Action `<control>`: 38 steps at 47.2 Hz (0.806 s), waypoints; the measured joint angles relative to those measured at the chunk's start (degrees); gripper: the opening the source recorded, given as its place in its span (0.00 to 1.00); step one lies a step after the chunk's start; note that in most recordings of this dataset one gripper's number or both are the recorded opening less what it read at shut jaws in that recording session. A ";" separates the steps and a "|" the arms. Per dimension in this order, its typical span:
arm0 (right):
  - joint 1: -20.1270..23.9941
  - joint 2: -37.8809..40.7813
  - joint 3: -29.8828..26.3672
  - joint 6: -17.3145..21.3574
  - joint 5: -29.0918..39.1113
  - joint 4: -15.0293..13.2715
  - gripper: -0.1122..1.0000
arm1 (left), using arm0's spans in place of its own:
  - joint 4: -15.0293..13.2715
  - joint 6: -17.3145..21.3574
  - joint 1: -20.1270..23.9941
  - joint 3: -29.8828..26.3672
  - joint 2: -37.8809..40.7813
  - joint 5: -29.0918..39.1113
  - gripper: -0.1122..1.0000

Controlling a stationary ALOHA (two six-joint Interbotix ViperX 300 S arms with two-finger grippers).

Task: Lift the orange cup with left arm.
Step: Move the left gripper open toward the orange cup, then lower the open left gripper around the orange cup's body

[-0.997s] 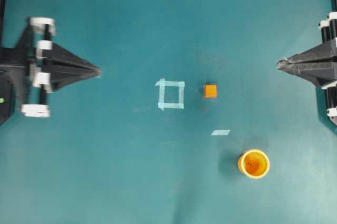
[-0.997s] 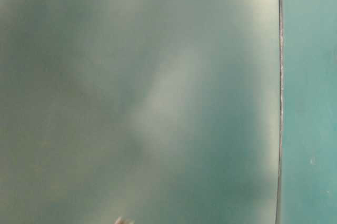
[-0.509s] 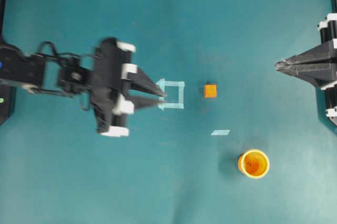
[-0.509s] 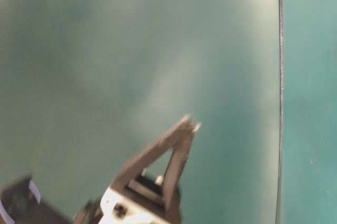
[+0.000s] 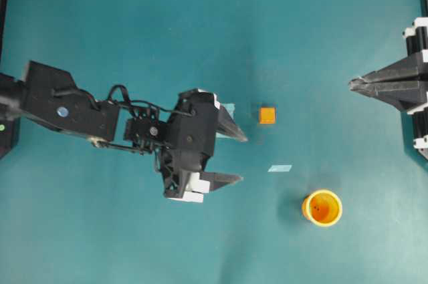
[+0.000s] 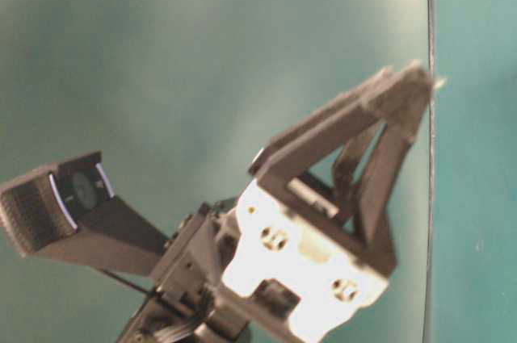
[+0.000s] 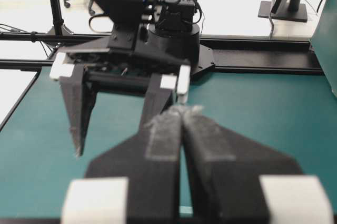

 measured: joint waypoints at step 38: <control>0.00 0.18 0.00 -0.09 0.00 0.00 0.10 | -0.09 -4.83 -2.02 -16.00 18.63 3.25 0.81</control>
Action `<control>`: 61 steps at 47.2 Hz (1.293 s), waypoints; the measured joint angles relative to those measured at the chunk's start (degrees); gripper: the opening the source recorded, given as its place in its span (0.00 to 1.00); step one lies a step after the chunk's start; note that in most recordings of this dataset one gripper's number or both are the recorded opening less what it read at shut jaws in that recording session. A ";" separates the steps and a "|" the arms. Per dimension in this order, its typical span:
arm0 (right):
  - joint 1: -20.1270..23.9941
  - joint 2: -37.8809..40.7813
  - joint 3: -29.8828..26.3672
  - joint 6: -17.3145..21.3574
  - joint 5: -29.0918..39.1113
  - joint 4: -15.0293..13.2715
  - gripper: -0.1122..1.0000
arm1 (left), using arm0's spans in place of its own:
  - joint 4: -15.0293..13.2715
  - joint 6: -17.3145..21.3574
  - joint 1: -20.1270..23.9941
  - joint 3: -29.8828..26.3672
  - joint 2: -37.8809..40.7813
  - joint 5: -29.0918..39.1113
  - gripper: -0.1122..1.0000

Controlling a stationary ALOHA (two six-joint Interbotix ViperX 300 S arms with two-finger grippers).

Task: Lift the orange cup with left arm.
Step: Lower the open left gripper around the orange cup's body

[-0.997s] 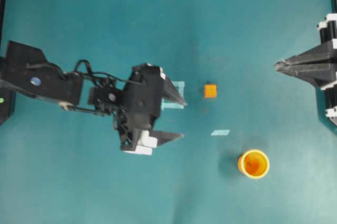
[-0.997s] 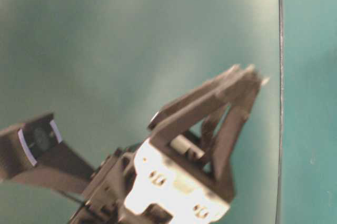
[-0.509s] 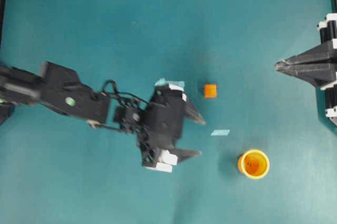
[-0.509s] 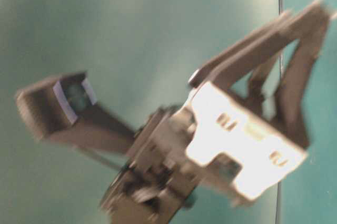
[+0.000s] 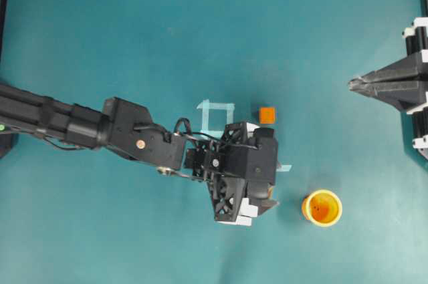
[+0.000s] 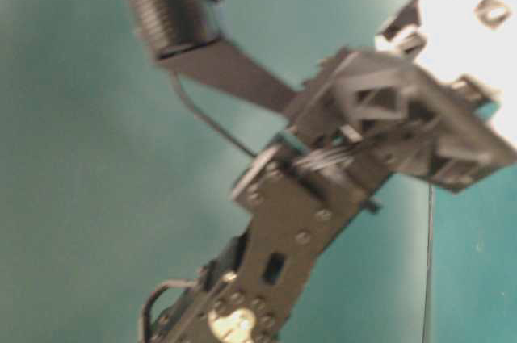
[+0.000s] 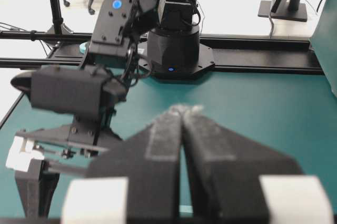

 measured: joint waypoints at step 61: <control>0.00 1.67 0.00 0.18 -0.09 0.00 0.10 | 0.00 -0.44 -2.55 -15.29 12.66 2.90 0.81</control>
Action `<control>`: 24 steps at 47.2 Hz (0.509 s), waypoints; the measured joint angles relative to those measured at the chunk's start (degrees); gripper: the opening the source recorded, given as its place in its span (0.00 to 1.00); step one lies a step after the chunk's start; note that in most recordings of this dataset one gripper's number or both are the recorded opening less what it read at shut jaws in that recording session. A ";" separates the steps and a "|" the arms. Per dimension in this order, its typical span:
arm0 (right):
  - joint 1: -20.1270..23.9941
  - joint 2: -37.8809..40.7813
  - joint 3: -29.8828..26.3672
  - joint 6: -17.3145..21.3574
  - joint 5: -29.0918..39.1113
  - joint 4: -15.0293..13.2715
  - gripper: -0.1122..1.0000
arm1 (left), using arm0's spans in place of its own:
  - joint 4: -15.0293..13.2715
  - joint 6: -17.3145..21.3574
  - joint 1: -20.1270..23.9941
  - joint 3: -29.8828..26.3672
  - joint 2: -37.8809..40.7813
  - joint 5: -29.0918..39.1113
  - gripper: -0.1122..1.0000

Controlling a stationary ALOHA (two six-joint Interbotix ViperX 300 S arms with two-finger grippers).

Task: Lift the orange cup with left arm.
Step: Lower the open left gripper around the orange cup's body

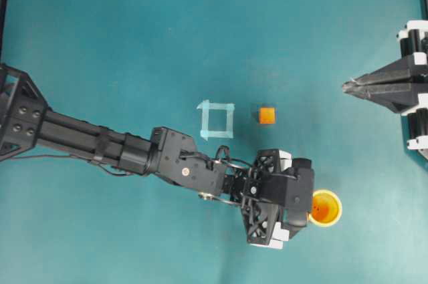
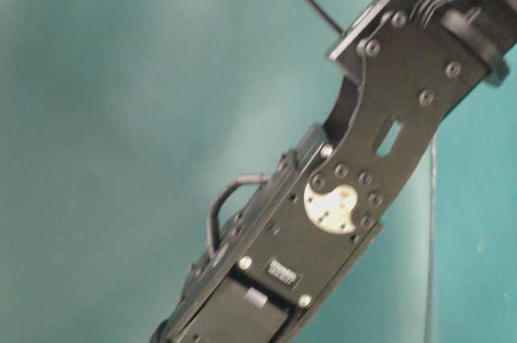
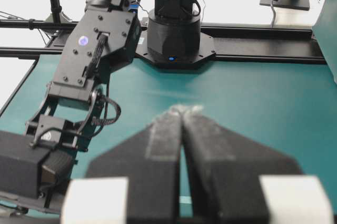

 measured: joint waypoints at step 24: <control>0.00 0.09 0.00 -0.09 0.00 0.00 0.10 | 0.00 0.00 0.09 -3.52 1.93 -0.09 0.81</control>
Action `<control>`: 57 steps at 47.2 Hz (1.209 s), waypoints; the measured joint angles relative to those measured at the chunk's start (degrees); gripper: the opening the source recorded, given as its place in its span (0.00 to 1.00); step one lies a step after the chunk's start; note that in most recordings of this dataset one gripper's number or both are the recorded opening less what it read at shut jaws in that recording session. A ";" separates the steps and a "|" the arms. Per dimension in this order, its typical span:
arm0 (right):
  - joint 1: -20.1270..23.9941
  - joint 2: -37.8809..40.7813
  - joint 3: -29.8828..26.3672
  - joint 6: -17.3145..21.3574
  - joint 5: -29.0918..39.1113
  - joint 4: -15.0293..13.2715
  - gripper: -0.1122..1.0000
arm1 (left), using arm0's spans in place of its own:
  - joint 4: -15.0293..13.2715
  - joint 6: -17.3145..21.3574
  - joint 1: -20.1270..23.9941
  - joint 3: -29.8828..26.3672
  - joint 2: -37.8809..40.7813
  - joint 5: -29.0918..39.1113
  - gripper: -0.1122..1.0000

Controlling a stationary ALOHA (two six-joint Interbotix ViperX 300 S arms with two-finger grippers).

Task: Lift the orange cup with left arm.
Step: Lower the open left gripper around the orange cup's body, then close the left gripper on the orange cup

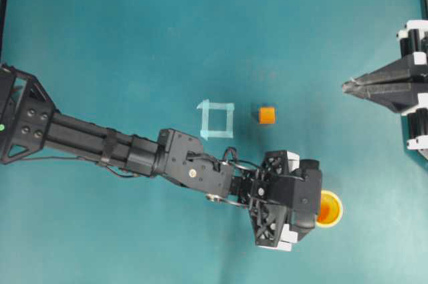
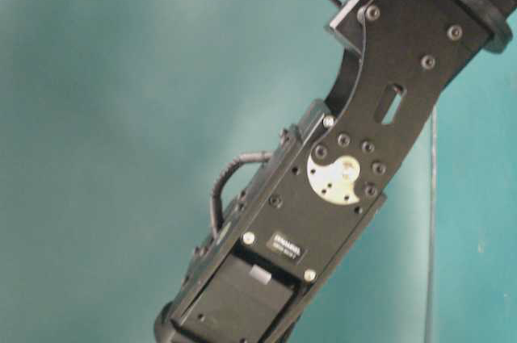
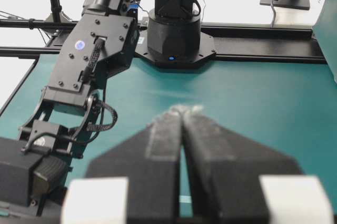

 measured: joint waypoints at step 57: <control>0.00 0.44 0.00 0.44 1.41 0.00 0.10 | 0.00 0.53 0.18 -3.60 2.37 0.00 0.68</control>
